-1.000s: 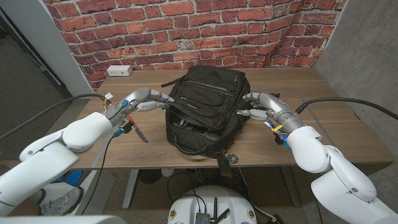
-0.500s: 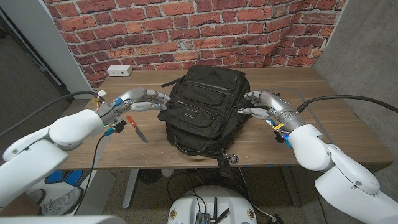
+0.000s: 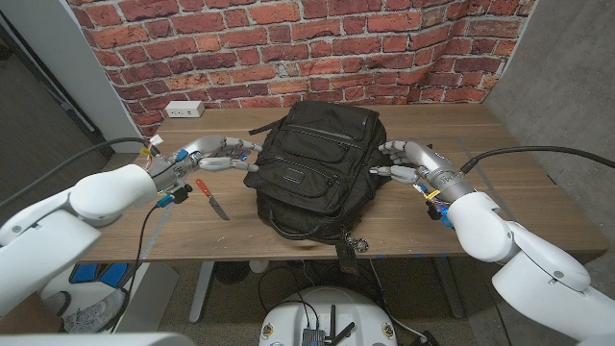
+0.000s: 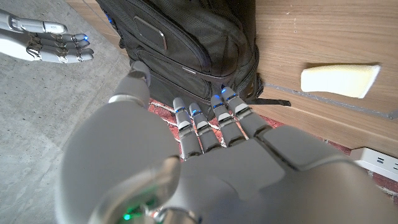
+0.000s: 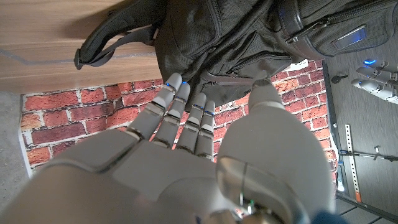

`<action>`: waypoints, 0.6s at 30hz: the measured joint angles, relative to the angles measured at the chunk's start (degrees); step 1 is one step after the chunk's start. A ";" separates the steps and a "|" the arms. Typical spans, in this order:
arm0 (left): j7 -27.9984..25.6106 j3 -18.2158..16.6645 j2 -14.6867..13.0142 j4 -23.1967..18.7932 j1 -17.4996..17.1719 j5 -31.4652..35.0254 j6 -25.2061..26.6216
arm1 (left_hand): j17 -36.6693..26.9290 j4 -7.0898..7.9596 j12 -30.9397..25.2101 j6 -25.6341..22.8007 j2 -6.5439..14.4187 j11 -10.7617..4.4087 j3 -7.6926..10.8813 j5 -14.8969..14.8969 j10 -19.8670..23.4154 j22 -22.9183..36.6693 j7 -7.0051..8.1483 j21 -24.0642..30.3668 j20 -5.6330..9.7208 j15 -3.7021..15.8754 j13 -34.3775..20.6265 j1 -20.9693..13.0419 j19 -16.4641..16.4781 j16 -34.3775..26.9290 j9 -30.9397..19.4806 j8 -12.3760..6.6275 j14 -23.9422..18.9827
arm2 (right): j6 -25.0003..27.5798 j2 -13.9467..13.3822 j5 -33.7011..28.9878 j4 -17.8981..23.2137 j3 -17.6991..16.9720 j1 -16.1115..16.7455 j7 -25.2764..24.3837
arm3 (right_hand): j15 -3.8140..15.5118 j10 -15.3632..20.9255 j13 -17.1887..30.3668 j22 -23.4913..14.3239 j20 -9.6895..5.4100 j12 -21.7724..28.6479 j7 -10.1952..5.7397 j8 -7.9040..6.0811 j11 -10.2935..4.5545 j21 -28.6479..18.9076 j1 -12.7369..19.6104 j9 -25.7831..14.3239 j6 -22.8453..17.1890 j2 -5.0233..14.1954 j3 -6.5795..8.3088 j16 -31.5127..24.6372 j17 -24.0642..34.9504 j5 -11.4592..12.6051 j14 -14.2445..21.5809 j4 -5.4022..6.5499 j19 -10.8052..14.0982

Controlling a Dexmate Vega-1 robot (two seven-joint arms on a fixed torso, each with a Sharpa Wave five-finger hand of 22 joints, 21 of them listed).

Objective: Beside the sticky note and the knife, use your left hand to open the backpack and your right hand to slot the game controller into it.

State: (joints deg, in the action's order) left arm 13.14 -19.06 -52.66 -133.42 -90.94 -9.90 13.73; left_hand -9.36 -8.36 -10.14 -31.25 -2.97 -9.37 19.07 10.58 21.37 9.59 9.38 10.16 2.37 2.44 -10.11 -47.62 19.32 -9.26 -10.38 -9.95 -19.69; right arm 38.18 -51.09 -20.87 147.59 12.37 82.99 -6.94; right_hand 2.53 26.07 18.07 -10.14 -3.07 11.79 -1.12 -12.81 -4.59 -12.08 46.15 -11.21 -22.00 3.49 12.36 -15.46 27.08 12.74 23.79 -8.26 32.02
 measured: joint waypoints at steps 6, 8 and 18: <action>0.55 -0.01 0.66 0.32 0.52 -0.83 0.09 | -0.13 0.70 0.00 3.48 0.86 1.50 -0.84 0.00 -2.98 0.00 -0.05 0.01 0.07 -0.09 0.00 2.10 -1.94 0.00 0.00 0.00 2.72 | -0.91 -0.81 2.79 -0.74 -0.71 0.18 -2.26 | 0.00 -0.25 -0.14 0.00 0.31 0.00 0.00 0.21 0.25 0.00 -0.31 0.00 0.00 0.30 0.00 0.22 0.00 0.00 -0.23 0.00 -0.31; 0.56 0.06 0.82 0.50 0.61 -1.07 -0.05 | -0.13 0.84 0.00 4.13 0.98 1.59 -0.98 0.00 -3.07 0.00 -0.16 0.01 -0.22 -0.17 0.00 2.34 -2.22 0.00 0.00 0.03 3.29 | -1.13 -0.97 3.21 -0.99 -1.00 0.33 -2.59 | -0.18 -0.41 -0.26 0.00 0.31 -0.38 0.04 0.21 0.41 0.18 -0.53 0.00 0.04 0.53 0.00 0.22 -0.19 0.00 -0.42 0.00 -0.31; -0.74 2.08 2.15 2.20 1.93 -2.69 -1.33 | -0.13 1.31 0.00 5.37 1.81 2.32 -1.46 0.00 -3.79 0.01 0.44 0.03 0.01 -0.16 0.00 3.76 -2.61 -0.29 -0.01 0.22 3.69 | -5.20 -1.08 7.91 -3.37 -3.30 1.45 -5.91 | -0.18 -1.66 -0.80 0.00 0.40 -0.87 0.36 0.93 1.21 0.43 -2.13 0.00 0.77 0.44 -0.69 1.11 -0.54 0.00 -2.47 0.69 -1.03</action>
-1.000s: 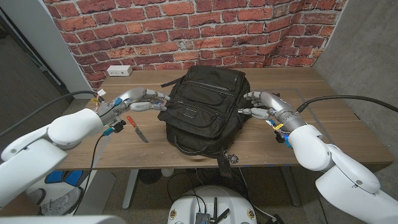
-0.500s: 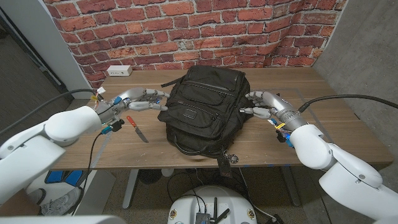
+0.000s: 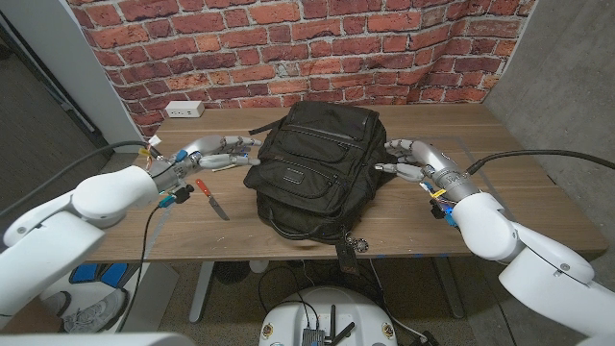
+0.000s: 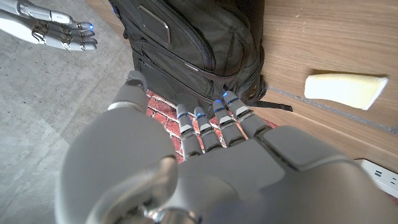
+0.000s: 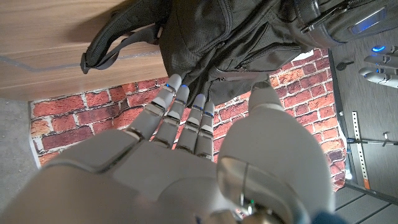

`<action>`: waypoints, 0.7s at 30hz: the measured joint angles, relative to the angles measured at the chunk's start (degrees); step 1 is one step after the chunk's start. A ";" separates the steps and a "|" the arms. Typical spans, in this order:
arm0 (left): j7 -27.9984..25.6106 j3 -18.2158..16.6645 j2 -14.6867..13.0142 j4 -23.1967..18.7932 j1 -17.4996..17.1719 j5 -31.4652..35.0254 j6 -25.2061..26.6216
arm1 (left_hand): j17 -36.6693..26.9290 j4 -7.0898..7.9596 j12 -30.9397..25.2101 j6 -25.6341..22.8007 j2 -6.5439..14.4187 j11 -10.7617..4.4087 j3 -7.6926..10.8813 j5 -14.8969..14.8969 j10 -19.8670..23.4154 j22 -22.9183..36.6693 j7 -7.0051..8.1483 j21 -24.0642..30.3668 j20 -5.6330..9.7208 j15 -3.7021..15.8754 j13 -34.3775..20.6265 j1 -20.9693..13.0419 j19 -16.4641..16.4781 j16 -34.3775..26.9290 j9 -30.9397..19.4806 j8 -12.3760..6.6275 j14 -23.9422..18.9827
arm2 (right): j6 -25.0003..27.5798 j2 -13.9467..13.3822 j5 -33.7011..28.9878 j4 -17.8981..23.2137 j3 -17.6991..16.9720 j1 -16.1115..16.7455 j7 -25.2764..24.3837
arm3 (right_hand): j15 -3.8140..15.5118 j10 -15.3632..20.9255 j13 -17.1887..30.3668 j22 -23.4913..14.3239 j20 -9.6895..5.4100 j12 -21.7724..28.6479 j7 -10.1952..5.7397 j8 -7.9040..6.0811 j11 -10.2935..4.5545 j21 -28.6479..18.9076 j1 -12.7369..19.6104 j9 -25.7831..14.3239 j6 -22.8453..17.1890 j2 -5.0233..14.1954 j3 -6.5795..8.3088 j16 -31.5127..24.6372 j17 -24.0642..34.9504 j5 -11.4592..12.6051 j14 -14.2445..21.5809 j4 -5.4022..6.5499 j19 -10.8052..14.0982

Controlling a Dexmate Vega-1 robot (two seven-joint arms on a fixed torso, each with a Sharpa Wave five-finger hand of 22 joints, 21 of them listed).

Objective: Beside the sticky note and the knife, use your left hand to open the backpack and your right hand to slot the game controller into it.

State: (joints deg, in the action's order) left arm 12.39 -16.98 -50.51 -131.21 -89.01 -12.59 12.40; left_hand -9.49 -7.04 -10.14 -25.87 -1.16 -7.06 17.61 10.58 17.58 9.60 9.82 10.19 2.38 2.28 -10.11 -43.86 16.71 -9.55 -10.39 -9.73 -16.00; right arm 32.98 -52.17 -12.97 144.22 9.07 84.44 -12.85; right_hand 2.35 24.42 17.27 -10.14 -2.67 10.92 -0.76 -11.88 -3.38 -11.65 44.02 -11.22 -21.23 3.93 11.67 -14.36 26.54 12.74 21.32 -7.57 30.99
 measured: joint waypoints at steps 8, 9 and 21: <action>-2.98 3.28 0.74 1.64 2.06 -1.52 -0.88 | 0.00 0.87 0.00 2.03 1.16 0.72 -0.87 -0.23 -1.56 0.00 0.03 0.01 0.09 -0.05 -0.01 2.69 -0.54 0.01 0.00 0.00 1.00 | -4.31 0.95 3.53 -2.83 -2.07 0.51 -1.98 | 0.10 -1.03 -0.32 0.00 0.01 -0.01 0.17 0.23 -0.20 0.22 -1.07 0.31 0.79 -0.14 -0.43 0.59 -0.23 0.00 -0.71 0.42 -0.62; -3.68 3.67 0.81 1.84 2.31 -1.77 -1.08 | 0.00 0.87 0.00 2.03 1.17 0.80 -0.87 -0.23 -1.65 0.00 0.02 0.01 -0.02 0.07 -0.01 2.69 -0.65 0.01 0.00 0.00 1.31 | -4.76 1.16 3.85 -3.48 -2.40 0.51 -2.13 | 0.24 -1.24 -0.48 0.00 0.01 -0.01 0.17 0.23 0.02 0.22 -1.26 0.31 0.79 0.05 -0.48 0.61 -0.26 0.00 -0.85 0.47 -0.62; -10.58 10.23 2.66 5.34 6.27 -3.39 -3.99 | 0.01 1.03 0.00 2.61 2.05 0.81 -1.02 -0.22 -2.25 0.01 0.05 0.02 -0.12 0.18 -0.01 3.56 -0.75 0.01 -0.01 -0.01 1.79 | -11.97 2.88 8.77 -8.82 -4.23 -0.24 -3.88 | -0.07 -1.86 -0.99 0.29 -0.10 -0.01 0.17 0.46 0.19 0.45 -3.17 0.31 1.41 0.60 -0.90 0.83 -0.35 0.00 -1.75 0.89 -1.33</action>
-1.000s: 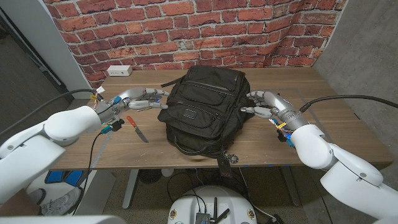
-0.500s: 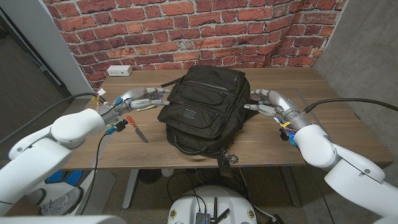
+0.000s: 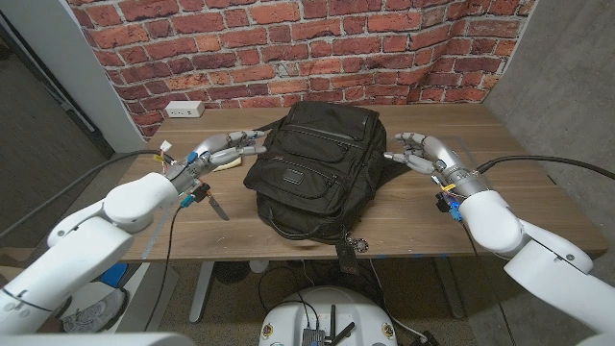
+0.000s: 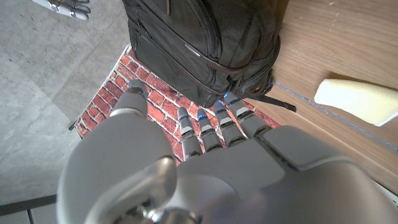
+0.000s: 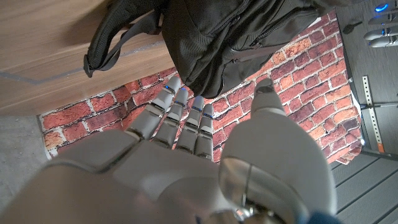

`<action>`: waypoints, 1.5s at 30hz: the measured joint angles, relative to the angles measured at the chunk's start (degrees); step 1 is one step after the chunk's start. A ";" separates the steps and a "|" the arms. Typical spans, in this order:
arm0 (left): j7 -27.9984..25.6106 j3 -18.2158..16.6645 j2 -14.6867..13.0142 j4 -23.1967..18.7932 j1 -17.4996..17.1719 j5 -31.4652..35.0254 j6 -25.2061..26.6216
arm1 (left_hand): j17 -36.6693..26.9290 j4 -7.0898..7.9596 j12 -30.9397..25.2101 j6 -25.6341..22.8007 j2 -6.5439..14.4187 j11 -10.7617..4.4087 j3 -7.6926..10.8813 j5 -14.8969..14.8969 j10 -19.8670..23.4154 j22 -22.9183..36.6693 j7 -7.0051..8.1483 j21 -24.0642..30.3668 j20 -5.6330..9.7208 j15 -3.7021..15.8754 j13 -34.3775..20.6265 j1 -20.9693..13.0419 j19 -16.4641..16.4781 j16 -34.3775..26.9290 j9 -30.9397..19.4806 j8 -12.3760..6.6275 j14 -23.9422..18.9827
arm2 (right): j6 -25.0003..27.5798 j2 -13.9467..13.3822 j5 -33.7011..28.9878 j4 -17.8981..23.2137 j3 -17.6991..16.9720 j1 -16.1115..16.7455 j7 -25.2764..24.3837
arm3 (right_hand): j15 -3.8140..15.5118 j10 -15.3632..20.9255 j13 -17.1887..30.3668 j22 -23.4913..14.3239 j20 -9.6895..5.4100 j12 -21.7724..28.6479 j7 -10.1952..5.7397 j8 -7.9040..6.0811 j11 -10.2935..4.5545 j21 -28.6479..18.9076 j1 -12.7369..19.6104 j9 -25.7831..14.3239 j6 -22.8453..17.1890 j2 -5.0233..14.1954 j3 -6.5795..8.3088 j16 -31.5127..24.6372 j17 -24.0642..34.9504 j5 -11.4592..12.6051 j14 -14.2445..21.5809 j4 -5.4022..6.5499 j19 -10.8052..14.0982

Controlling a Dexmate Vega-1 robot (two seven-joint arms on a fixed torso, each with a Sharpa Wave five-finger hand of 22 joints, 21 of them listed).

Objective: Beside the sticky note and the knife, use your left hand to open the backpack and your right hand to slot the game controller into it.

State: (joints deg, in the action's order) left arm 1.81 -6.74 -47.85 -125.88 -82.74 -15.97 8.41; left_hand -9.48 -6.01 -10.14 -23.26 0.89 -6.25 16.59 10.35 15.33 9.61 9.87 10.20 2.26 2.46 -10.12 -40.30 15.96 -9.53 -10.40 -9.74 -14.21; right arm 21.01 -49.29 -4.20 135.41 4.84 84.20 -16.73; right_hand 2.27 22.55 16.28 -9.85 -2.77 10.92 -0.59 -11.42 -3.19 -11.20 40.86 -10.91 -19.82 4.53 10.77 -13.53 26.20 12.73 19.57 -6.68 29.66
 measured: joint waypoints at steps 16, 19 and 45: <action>-9.76 8.48 3.47 4.70 5.30 -0.75 -4.43 | 0.15 0.00 -0.29 -0.01 0.63 0.00 0.00 0.00 0.00 0.00 0.00 0.00 0.00 0.00 0.00 0.62 0.01 0.00 -0.01 -0.23 0.00 | -9.68 1.90 6.32 -8.71 -0.75 -2.91 -0.24 | 0.19 -2.17 -1.13 -0.01 0.00 -0.55 0.20 0.22 0.11 0.44 -1.35 -0.01 1.22 0.15 -0.23 1.29 -0.71 -0.29 -3.07 0.23 -2.05; -11.34 10.46 4.32 5.78 6.59 -0.83 -5.15 | 0.15 0.00 -0.29 -0.01 0.77 0.00 0.00 0.00 0.00 0.00 0.01 0.00 0.00 0.00 0.00 0.76 0.01 0.00 -0.01 -0.23 -0.01 | -11.16 1.96 7.36 -10.24 -0.76 -3.54 0.05 | 0.19 -2.35 -1.12 -0.01 0.26 -0.55 0.00 0.22 0.31 0.44 -1.59 -0.01 1.42 0.40 -0.27 1.29 -0.95 -0.29 -3.07 0.27 -2.30; -17.48 19.59 8.80 15.17 14.34 -2.64 -13.04 | 0.15 0.48 -0.28 6.32 3.20 2.64 -0.14 -0.28 -4.16 0.01 -0.34 0.01 0.01 -0.30 -0.01 4.56 -2.29 0.02 0.28 0.01 4.44 | -20.62 4.68 16.23 -19.92 -0.55 -7.68 0.99 | -0.13 -5.14 -2.98 0.25 0.10 -0.56 0.38 1.05 0.66 0.88 -6.57 0.26 4.32 1.46 -1.38 2.33 -2.30 -1.21 -6.24 1.78 -5.43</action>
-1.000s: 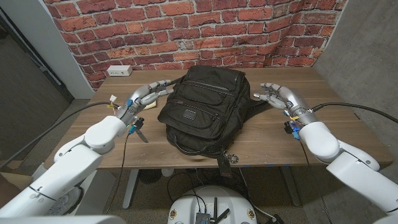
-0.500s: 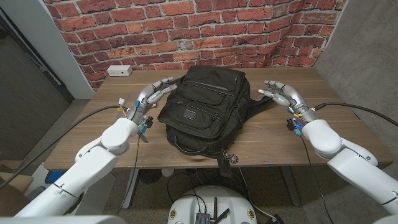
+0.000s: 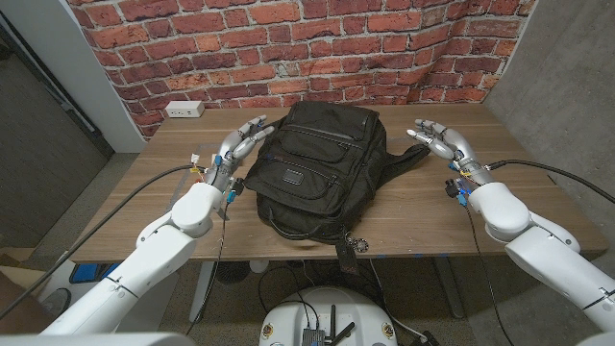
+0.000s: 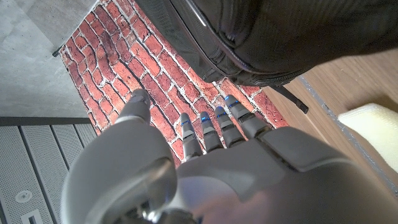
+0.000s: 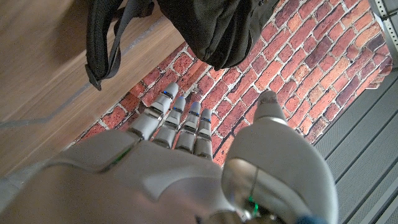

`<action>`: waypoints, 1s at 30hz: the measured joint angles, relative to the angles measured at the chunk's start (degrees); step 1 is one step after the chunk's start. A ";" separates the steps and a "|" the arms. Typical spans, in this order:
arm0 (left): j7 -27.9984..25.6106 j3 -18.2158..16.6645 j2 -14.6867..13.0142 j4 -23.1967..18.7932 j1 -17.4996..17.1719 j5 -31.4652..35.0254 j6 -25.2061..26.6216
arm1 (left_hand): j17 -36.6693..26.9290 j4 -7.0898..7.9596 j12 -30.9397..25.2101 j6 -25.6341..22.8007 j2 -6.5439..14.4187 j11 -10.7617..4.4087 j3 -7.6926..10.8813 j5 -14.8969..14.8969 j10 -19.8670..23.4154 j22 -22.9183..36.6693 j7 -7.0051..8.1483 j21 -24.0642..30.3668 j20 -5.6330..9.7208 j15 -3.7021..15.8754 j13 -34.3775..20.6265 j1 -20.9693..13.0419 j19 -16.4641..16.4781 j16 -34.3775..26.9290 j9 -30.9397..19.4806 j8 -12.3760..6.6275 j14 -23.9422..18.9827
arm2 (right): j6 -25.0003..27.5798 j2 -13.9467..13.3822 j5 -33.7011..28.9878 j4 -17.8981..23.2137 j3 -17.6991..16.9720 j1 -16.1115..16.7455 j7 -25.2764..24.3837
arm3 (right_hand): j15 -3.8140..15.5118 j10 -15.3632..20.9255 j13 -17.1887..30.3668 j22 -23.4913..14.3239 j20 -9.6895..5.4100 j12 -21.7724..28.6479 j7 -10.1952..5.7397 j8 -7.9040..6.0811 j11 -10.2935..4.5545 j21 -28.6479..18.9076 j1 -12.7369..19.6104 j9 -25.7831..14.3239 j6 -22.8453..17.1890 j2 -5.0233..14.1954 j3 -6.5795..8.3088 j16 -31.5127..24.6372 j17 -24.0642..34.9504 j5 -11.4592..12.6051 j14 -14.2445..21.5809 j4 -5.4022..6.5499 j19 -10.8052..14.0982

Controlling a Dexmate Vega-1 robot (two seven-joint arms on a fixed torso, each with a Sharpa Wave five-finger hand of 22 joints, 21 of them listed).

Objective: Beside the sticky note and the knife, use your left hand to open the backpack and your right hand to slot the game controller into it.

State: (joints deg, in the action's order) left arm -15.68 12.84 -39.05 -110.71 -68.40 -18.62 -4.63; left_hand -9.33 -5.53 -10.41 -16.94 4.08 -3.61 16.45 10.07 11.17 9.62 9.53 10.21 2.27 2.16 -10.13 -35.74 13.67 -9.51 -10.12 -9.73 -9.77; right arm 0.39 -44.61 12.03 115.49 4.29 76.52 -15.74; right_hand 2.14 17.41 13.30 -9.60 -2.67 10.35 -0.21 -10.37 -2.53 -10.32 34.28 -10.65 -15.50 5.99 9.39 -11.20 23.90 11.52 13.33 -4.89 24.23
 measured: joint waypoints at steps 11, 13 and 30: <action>-0.16 0.80 1.01 5.10 2.12 -1.38 -4.44 | -0.16 0.35 0.27 1.61 0.50 -0.01 -0.54 -0.16 -1.40 0.00 -0.83 0.00 0.00 0.10 0.00 1.90 -1.40 0.00 0.00 0.00 1.50 | -4.66 2.55 4.48 -3.97 1.77 -2.03 -0.40 | -0.09 -1.68 -0.68 -0.01 0.30 -0.20 -0.29 0.00 -0.13 0.00 -1.52 0.07 1.73 0.32 -0.10 0.40 -0.66 -0.52 -1.60 0.56 -1.73; -0.14 0.80 1.01 5.10 2.12 -1.64 -5.09 | -0.16 0.55 0.27 2.18 0.73 0.02 -0.74 -0.16 -1.82 0.00 -1.08 0.00 -0.02 -0.01 0.00 2.45 -1.81 0.00 0.00 0.00 1.65 | -4.66 2.87 4.48 -4.59 2.09 -2.38 -0.40 | 0.13 -2.01 -0.80 -0.01 0.10 -0.20 -0.26 0.00 0.20 0.00 -2.06 0.25 1.95 0.37 -0.24 0.40 -0.80 -0.51 -2.18 0.70 -2.18; 1.69 0.74 1.05 10.68 3.97 -6.03 -7.61 | -0.16 2.06 0.27 9.74 2.57 -0.10 -1.59 -0.16 -7.02 0.00 -2.62 -0.25 -0.21 -0.11 0.00 8.93 -7.53 0.03 0.27 0.21 6.82 | -8.39 4.89 9.73 -10.25 5.22 -6.85 0.32 | -0.07 -4.57 -1.85 -0.02 0.39 -0.20 -0.37 0.21 0.48 0.45 -6.39 0.26 4.93 1.71 -0.69 0.84 -1.85 -1.16 -6.04 2.54 -6.58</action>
State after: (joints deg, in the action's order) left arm -13.98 13.59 -37.99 -100.03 -64.43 -24.65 -12.24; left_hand -9.48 -3.46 -10.14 -7.20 6.65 -3.70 14.86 9.92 4.15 9.62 6.92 9.96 2.06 2.05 -10.13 -26.81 6.14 -9.49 -9.85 -9.52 -2.95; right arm -8.00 -39.72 21.76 105.23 9.52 69.67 -15.42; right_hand 2.07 12.84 11.44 -9.61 -2.28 10.15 -0.58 -10.16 -2.05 -9.87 27.89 -10.39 -10.57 7.70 8.70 -10.36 22.04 10.36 7.29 -2.35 17.66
